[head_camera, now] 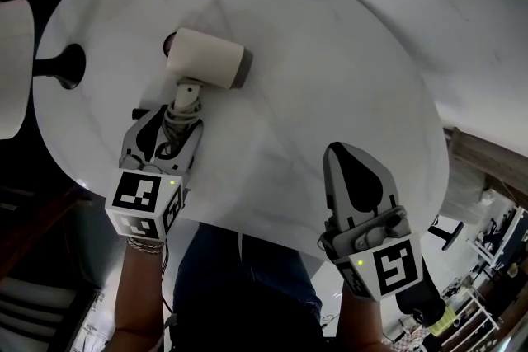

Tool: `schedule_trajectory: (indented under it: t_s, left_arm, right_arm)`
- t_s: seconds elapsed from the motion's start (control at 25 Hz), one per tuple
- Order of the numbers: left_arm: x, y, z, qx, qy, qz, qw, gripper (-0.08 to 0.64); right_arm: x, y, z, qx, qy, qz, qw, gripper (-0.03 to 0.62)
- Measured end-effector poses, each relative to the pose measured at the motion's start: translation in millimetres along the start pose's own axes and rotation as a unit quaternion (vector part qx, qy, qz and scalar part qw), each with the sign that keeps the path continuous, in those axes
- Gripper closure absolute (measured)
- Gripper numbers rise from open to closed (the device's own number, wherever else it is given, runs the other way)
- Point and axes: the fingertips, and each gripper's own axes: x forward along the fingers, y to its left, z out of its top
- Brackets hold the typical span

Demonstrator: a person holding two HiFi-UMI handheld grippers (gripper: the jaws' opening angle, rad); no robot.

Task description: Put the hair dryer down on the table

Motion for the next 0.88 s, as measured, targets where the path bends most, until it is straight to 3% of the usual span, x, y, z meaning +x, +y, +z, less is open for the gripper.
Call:
schedule_trajectory:
  t_s: [0.4,0.64,0.88]
  left_arm:
    - [-51.7,4.2,6.1,0.027,-0.012,0.005,0.9996,0.305]
    - [-90.7,2.1,32.0,0.036,-0.058,0.001,0.9977,0.338]
    - [-127.9,-9.3,63.4,0.029,-0.119,-0.021,0.9922,0.418]
  right_arm:
    - [-9.7,29.0,27.8,-0.023,-0.035,0.013,0.999,0.574]
    - [-21.2,51.0,49.2,-0.037,-0.059,0.013,0.997,0.574]
    - [-38.0,73.5,73.1,-0.058,-0.082,0.011,0.995,0.575]
